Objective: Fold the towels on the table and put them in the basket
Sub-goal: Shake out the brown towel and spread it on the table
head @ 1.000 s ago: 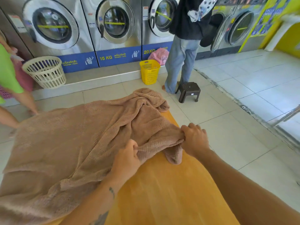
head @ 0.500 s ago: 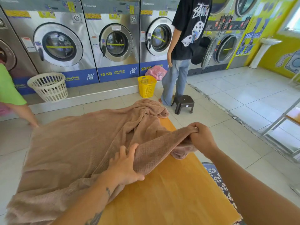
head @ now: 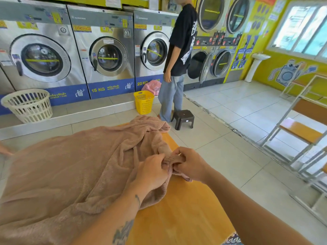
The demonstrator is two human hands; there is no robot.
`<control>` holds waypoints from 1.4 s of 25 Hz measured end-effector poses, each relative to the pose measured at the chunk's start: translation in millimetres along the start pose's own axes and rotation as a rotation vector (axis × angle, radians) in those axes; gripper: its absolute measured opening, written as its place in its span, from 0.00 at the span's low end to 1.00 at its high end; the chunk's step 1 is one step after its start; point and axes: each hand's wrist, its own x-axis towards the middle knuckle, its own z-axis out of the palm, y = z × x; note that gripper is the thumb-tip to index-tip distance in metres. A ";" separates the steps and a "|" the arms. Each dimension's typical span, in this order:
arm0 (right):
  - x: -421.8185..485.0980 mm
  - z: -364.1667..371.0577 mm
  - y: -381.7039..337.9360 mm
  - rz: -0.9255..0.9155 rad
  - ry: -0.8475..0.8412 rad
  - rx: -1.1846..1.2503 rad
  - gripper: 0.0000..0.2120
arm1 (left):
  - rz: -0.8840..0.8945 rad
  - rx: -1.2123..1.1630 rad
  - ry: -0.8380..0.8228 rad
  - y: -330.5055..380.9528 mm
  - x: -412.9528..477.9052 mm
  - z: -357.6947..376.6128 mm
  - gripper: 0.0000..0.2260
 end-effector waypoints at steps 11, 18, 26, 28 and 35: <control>66.2 -15.2 113.8 0.684 -0.418 0.671 0.29 | -0.188 -0.548 0.146 46.6 37.4 4.1 0.14; 116.1 -2.6 113.0 0.513 -0.559 1.081 0.19 | -0.483 -0.659 0.392 71.1 42.6 30.9 0.16; 120.2 -19.7 106.2 0.534 -0.793 0.809 0.23 | -0.515 -0.942 0.405 94.7 38.2 43.1 0.20; 120.8 -11.2 102.3 0.424 -0.698 0.888 0.15 | -0.509 -0.797 0.388 87.9 38.5 43.1 0.17; 139.1 -45.9 100.1 -0.218 -0.097 -0.005 0.11 | -0.651 -0.159 0.008 63.5 26.9 36.6 0.20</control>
